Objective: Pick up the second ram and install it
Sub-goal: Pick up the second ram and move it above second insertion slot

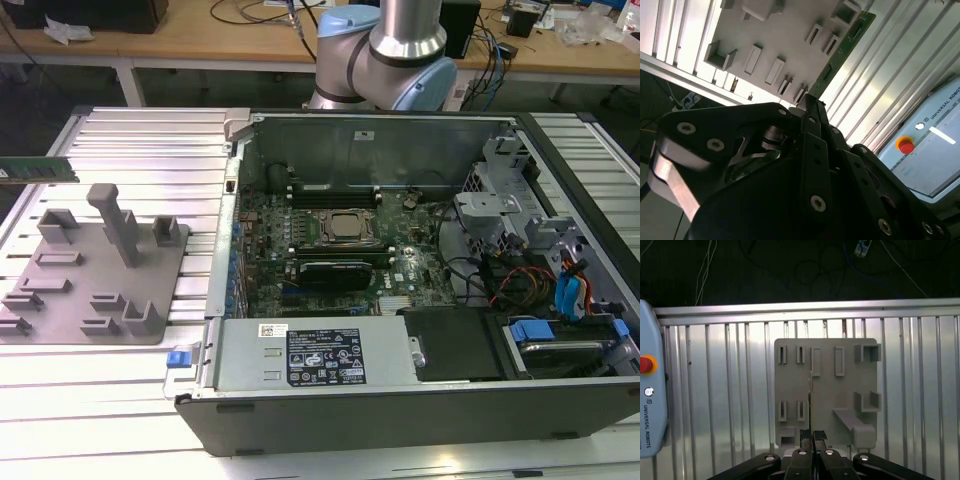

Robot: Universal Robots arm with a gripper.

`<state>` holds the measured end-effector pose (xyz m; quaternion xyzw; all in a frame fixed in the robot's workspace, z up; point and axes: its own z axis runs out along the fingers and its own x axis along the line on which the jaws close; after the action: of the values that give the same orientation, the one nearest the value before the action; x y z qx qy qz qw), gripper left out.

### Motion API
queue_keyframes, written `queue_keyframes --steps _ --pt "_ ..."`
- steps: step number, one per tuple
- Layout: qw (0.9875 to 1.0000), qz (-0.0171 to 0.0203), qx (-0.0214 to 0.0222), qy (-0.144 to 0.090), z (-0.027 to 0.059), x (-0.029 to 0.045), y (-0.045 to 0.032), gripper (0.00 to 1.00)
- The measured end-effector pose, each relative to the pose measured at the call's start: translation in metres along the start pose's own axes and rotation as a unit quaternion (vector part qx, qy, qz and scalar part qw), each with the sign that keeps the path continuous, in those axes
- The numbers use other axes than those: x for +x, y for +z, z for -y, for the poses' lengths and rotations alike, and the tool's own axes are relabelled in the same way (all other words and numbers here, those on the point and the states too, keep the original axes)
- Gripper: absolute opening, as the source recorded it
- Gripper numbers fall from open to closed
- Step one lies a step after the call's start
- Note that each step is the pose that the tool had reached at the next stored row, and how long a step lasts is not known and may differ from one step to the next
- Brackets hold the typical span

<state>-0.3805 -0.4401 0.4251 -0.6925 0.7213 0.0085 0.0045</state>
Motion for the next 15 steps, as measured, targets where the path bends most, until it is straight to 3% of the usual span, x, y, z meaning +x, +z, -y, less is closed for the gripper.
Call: queue_keyframes --steps 3,8,15 --pt "1.0000 0.0000 0.0000 0.000 0.0077 -0.0003 -0.0001 0.09" --pt "1.0000 0.0000 -0.0001 0.000 0.0323 -0.0013 -0.0002 0.09" --pt "1.0000 0.0000 -0.0001 0.000 0.0471 -0.0019 -0.0003 0.09"
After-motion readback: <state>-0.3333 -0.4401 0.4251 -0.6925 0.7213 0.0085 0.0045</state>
